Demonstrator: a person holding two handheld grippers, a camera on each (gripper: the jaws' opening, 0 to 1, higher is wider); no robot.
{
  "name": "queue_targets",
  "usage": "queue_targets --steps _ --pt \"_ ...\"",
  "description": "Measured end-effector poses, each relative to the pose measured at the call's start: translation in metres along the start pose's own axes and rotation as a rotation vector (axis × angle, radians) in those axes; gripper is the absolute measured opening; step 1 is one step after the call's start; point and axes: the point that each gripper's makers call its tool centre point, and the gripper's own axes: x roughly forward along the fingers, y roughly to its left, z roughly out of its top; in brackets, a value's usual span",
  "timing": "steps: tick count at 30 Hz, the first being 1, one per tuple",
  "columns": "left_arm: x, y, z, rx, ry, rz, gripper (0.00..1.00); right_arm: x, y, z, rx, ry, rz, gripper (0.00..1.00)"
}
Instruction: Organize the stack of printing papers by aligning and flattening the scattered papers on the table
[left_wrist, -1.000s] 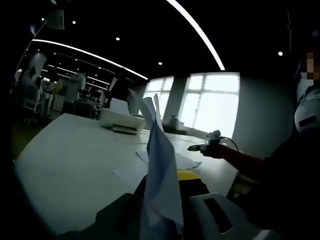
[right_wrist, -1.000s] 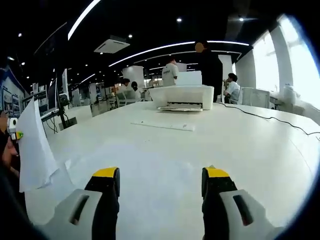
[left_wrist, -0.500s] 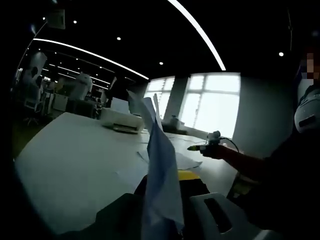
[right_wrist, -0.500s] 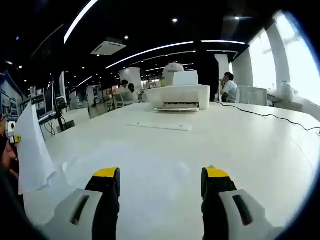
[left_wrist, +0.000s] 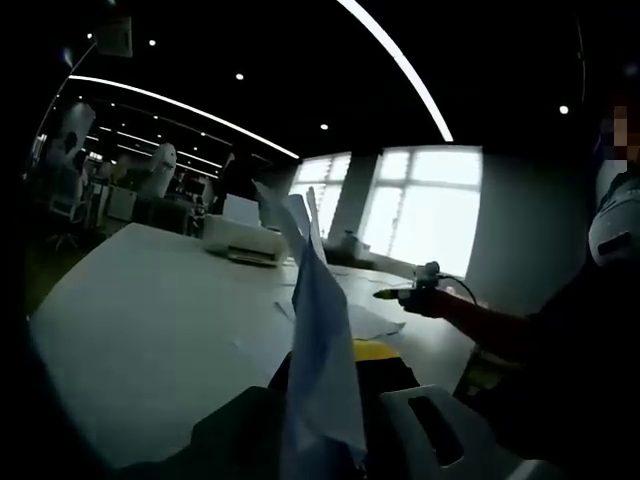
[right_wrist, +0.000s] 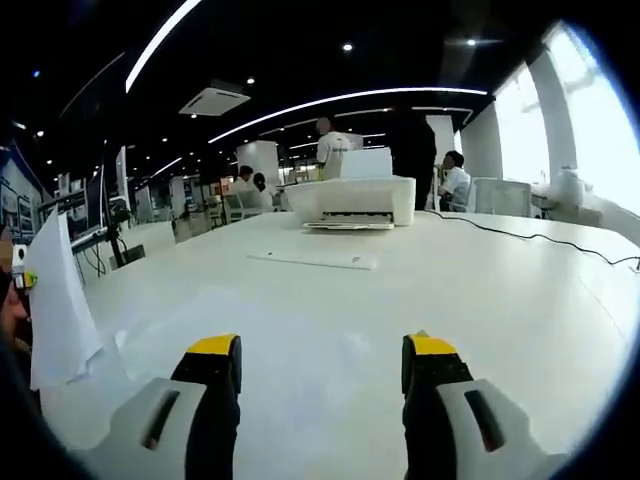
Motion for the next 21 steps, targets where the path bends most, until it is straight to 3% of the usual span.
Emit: queue_targets --steps 15,21 --pt "0.003 0.0 0.004 0.011 0.011 0.005 0.06 0.009 -0.018 -0.001 0.009 -0.007 -0.03 0.6" --pt "0.004 0.0 0.004 0.012 0.014 0.005 0.06 0.017 -0.021 -0.002 -0.034 0.0 -0.035 0.61"
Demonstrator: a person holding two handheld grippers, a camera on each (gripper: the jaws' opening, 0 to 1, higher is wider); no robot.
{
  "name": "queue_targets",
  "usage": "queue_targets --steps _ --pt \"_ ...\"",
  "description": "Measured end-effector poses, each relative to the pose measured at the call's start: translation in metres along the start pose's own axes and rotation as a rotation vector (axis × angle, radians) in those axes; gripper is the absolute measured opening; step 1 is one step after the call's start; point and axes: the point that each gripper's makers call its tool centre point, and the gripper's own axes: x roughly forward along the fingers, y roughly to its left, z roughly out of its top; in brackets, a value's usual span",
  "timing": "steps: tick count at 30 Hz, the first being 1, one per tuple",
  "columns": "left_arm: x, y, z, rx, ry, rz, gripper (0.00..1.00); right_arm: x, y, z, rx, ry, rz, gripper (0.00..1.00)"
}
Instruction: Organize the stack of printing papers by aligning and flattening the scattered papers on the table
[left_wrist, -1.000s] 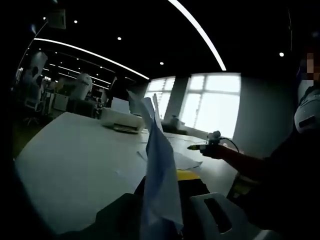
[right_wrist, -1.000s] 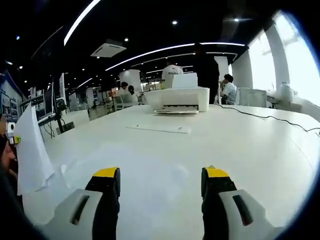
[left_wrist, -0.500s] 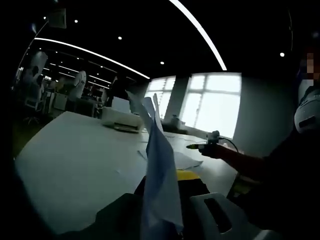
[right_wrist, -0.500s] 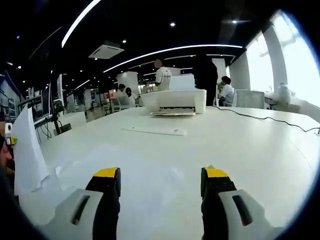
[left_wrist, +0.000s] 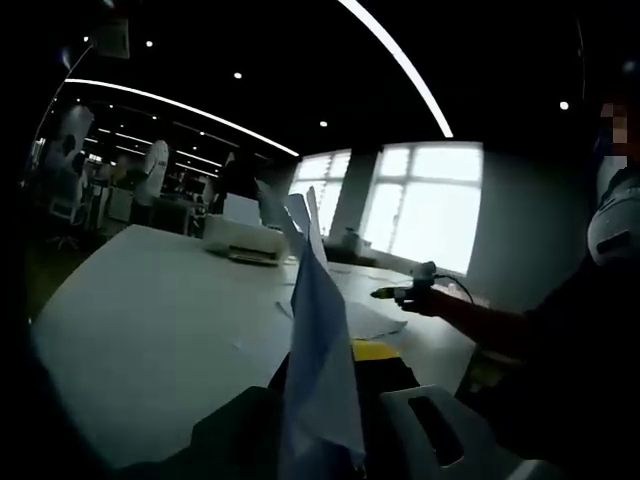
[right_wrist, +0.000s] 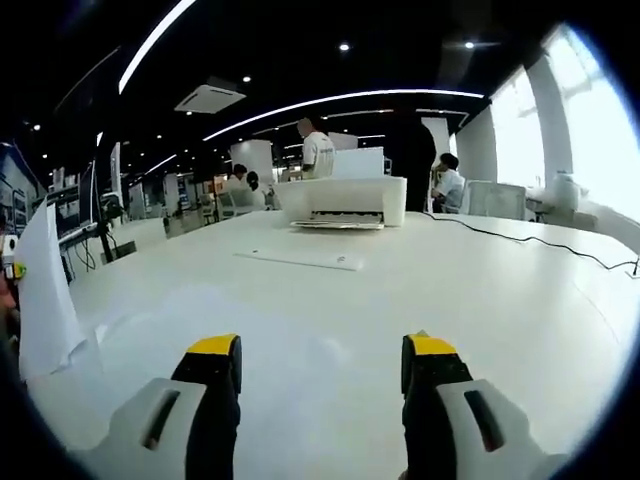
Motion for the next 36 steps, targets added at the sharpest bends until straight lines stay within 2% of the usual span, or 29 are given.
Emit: queue_targets --steps 10,17,20,22,28,32,36 --pt "-0.001 0.003 -0.005 -0.009 0.014 0.011 0.06 0.015 -0.003 -0.011 -0.037 0.028 -0.017 0.6" --pt "-0.003 0.007 -0.004 -0.011 0.015 0.019 0.06 0.022 -0.007 -0.016 -0.027 0.031 -0.024 0.57" --pt "-0.004 0.013 -0.005 -0.014 0.02 0.026 0.07 0.024 -0.008 -0.014 -0.028 0.009 -0.034 0.53" --pt "-0.004 0.013 -0.006 -0.013 0.025 0.028 0.07 0.026 -0.005 -0.013 -0.069 -0.021 -0.034 0.52" --pt "-0.006 0.018 -0.007 -0.017 0.034 0.035 0.07 0.032 0.0 -0.018 -0.084 -0.006 -0.019 0.52" --pt "-0.006 0.021 -0.008 -0.016 0.039 0.039 0.07 0.033 -0.003 -0.018 -0.062 -0.006 -0.024 0.53" --pt "-0.005 0.024 -0.011 -0.023 0.046 0.046 0.07 0.035 -0.004 -0.021 -0.036 0.001 -0.024 0.58"
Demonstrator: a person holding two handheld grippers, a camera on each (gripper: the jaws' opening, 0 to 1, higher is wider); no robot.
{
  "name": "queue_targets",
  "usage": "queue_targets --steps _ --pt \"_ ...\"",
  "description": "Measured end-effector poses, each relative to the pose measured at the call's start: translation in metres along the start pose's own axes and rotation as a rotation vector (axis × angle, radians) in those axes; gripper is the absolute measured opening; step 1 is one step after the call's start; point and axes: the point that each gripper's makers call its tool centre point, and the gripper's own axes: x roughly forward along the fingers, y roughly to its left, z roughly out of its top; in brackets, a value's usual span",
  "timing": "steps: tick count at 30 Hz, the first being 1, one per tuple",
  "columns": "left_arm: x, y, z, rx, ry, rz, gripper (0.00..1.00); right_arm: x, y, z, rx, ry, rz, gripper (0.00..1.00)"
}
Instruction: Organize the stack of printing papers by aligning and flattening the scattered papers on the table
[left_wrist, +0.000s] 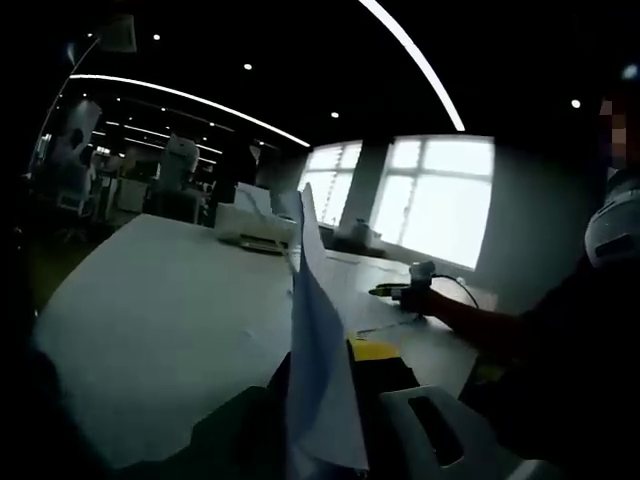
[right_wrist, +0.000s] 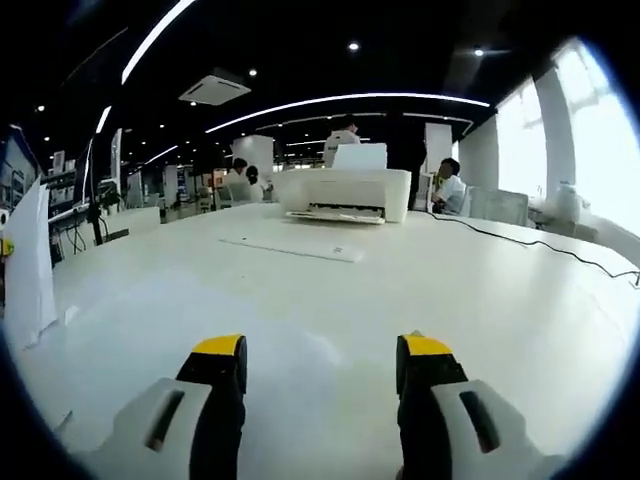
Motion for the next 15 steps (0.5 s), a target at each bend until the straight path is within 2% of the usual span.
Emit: queue_targets --steps 15 --pt "0.003 -0.0034 -0.0032 0.0 0.009 -0.015 0.06 0.0083 0.0026 -0.0066 -0.022 0.026 0.021 0.66"
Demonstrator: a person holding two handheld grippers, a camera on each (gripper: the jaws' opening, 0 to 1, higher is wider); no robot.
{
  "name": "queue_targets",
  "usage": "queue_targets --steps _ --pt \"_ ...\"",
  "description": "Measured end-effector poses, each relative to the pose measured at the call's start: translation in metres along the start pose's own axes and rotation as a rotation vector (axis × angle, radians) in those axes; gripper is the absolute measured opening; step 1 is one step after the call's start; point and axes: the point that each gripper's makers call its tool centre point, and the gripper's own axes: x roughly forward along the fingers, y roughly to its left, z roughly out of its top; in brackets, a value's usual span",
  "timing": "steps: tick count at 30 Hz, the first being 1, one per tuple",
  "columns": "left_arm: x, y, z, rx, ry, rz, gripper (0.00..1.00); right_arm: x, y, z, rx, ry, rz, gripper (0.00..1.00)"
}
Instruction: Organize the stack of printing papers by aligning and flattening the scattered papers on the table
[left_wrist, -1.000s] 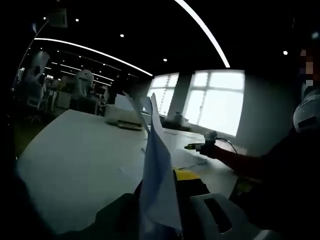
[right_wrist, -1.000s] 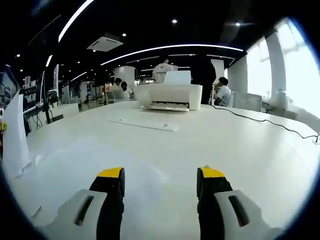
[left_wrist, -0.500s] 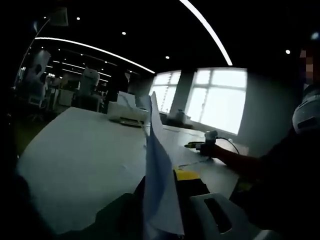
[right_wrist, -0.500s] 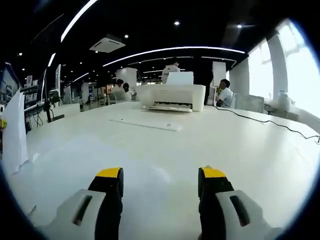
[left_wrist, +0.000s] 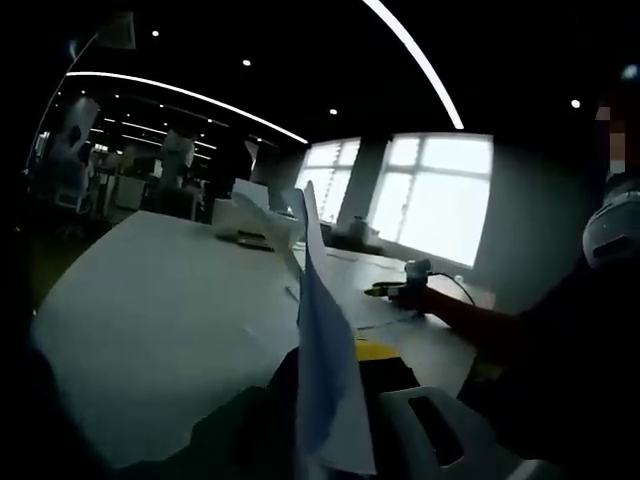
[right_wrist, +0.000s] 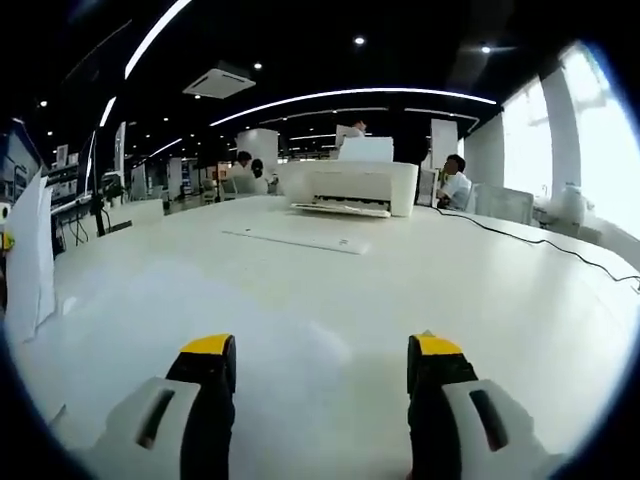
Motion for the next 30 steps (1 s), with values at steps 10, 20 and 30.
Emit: queue_targets --steps 10,20,30 --pt "0.001 -0.006 0.0 0.0 0.0 0.002 0.06 0.003 0.003 0.001 0.0 -0.005 -0.001 0.69" --pt "0.005 -0.012 0.0 0.004 0.007 0.0 0.06 0.0 0.026 0.001 -0.063 0.008 0.032 0.67" --pt "0.006 -0.015 0.0 0.007 0.014 -0.002 0.06 -0.007 0.045 0.0 -0.054 0.035 0.057 0.53"
